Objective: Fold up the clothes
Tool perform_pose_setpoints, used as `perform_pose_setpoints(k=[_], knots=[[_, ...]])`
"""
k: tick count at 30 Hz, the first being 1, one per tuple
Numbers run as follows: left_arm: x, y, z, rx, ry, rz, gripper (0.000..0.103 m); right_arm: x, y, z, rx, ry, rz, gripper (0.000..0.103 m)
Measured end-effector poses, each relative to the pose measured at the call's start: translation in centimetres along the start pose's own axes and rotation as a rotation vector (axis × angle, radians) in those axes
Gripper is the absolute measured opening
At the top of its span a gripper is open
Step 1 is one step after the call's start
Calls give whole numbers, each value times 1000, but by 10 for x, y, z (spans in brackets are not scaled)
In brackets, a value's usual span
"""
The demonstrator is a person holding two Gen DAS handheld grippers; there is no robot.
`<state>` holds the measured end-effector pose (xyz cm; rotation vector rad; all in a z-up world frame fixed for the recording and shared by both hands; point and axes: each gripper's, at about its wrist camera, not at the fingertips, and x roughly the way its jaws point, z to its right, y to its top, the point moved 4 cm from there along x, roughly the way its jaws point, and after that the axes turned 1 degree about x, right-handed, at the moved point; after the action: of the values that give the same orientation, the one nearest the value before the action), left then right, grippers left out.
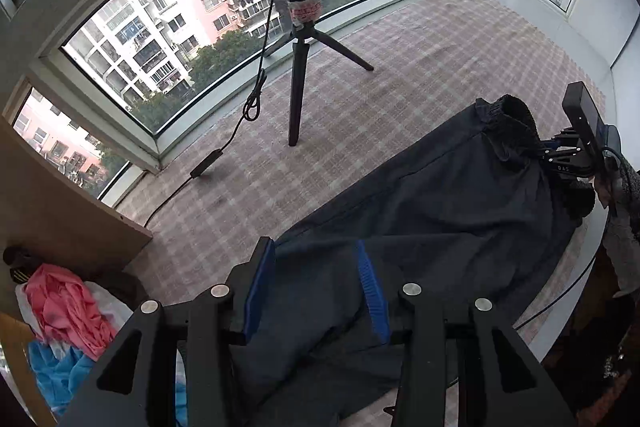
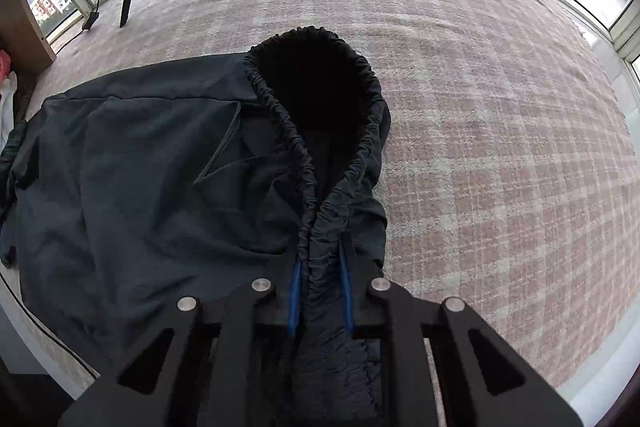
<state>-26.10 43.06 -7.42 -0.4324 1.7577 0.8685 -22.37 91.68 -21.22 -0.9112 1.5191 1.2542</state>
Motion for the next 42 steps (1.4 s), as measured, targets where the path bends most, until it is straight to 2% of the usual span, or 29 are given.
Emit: perform_pose_setpoints(k=[1,2,4,6,7,8,11,15,17,18,20,21,22,23,24,25,26,28,29,31,32,34,41,42], knots=[[0,-29,-22,-47,28,-21,41,-6,9,28,104,-44,25,13],[-1,-58,-45,-95,56,-43,41,-12,17,56,207,-88,51,21],[9,-110,-67,-179,62,-107,41,-26,24,88,316,-110,61,28],[22,-157,-77,-236,53,-171,41,-44,19,92,325,-4,85,34],[31,-178,-76,-246,41,-201,41,-55,12,88,316,36,102,43],[40,-194,-73,-247,37,-224,41,-64,4,83,296,58,115,54],[69,-217,-69,-244,27,-273,41,-81,-28,60,212,43,124,60],[94,-186,-76,-214,87,-208,41,-72,-49,35,178,40,80,61],[110,-170,-81,-196,97,-197,47,-66,-49,26,172,38,66,61],[118,-161,-84,-188,101,-194,58,-62,-47,23,177,44,62,61],[135,-145,-89,-171,109,-187,59,-54,-43,15,188,67,53,61],[145,-144,-92,-171,107,-213,42,-48,-40,10,188,67,49,61],[155,-143,-95,-172,105,-245,1,-45,-38,5,180,58,46,60],[161,-142,-102,-195,118,-267,7,-42,-36,1,172,50,43,61],[155,-139,-114,-243,126,-244,2,-39,-34,-3,163,39,40,61],[147,-135,-127,-295,132,-212,2,-37,-32,-5,157,22,40,61],[132,-132,-146,-353,177,-162,2,-36,-30,-4,154,3,41,61],[96,-130,-189,-421,375,-101,5,-37,-27,1,165,-18,43,61],[83,-133,-204,-429,402,-93,10,-41,-29,6,182,-10,46,61],[56,-144,-224,-435,432,-79,30,-50,-36,17,217,13,59,61],[42,-152,-230,-436,451,-66,34,-54,-41,23,234,19,63,61],[41,-182,-212,-447,386,-91,53,-62,-58,36,268,15,61,61],[45,-291,-138,-480,124,-194,54,-61,-139,64,405,2,7,61],[56,-307,-127,-490,93,-226,54,-57,-149,65,427,1,2,61]])
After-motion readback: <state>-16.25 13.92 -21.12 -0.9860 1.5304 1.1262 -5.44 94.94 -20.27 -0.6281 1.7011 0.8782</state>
